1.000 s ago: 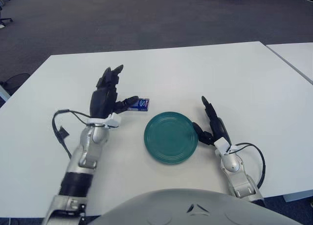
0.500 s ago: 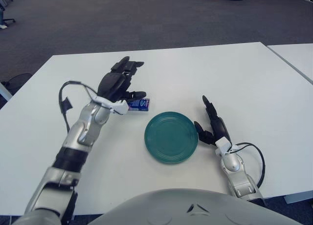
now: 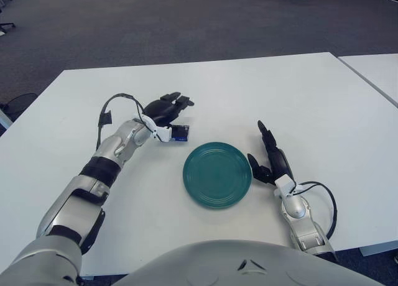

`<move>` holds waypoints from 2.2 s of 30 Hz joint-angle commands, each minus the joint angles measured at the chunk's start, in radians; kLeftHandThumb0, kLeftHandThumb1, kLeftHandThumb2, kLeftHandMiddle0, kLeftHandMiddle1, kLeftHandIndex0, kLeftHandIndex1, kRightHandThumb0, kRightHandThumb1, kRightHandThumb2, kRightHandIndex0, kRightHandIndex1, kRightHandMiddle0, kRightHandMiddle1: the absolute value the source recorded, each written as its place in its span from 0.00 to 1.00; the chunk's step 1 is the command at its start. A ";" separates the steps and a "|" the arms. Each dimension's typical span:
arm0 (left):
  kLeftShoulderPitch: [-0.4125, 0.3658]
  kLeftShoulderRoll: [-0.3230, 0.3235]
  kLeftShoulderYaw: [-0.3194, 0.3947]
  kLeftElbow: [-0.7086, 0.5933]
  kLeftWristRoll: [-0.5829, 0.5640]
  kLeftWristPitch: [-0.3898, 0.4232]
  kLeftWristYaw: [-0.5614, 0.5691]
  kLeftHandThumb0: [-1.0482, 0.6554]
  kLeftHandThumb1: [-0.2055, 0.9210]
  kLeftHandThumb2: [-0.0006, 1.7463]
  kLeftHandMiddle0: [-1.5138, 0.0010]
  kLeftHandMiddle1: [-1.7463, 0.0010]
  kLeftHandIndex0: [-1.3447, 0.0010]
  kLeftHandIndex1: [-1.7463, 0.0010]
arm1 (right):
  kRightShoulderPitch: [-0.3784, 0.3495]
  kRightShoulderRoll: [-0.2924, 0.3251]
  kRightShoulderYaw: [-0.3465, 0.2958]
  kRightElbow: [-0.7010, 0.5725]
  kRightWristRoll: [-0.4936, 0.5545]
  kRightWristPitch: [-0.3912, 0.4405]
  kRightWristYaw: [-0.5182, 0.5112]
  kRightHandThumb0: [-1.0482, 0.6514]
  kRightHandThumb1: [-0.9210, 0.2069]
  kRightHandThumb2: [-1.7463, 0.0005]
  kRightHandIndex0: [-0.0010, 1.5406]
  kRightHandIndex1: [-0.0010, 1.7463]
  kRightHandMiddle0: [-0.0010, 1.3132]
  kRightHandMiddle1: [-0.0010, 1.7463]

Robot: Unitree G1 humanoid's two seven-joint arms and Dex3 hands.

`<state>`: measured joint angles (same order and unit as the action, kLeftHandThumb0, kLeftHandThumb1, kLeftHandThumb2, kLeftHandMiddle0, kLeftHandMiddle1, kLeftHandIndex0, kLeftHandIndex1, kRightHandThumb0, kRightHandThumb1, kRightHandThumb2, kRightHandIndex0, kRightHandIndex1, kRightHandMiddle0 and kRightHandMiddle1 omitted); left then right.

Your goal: Put the gum into the plate.

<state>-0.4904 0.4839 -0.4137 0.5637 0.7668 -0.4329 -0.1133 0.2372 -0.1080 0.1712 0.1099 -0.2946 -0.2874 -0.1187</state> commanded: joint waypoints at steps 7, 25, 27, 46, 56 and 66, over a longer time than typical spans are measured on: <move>-0.080 0.002 -0.070 0.108 0.003 -0.044 -0.085 0.00 1.00 0.17 0.88 0.99 0.97 0.42 | 0.080 0.004 0.011 0.109 -0.011 0.077 -0.003 0.00 0.00 0.56 0.03 0.00 0.01 0.07; -0.118 -0.044 -0.175 0.400 0.033 -0.083 -0.021 0.02 1.00 0.16 0.89 1.00 0.96 0.46 | 0.091 0.009 -0.008 0.074 0.080 0.092 0.080 0.00 0.00 0.60 0.00 0.00 0.00 0.04; -0.120 -0.047 -0.183 0.422 0.032 -0.080 -0.019 0.03 1.00 0.15 0.89 1.00 0.95 0.46 | 0.091 0.007 -0.010 0.073 0.084 0.093 0.084 0.00 0.00 0.60 0.00 0.00 0.00 0.04; -0.163 -0.104 -0.239 0.680 0.042 -0.005 0.136 0.13 1.00 0.08 0.93 0.51 0.90 0.33 | 0.081 -0.004 -0.033 0.072 0.130 0.105 0.124 0.00 0.00 0.62 0.00 0.00 0.00 0.03; -0.142 -0.156 -0.177 0.728 -0.036 0.077 0.265 0.57 0.53 0.67 0.71 0.04 0.63 0.03 | 0.084 -0.009 -0.050 0.063 0.166 0.102 0.149 0.00 0.00 0.63 0.00 0.00 0.00 0.02; -0.112 -0.192 -0.126 0.735 -0.103 0.094 0.370 0.61 0.36 0.81 0.53 0.07 0.61 0.00 | 0.077 -0.005 -0.074 0.063 0.209 0.118 0.175 0.04 0.00 0.65 0.00 0.00 0.00 0.01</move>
<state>-0.6776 0.2969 -0.5329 1.2535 0.6536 -0.3657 0.2747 0.2465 -0.1061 0.1047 0.0975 -0.0957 -0.2814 0.0373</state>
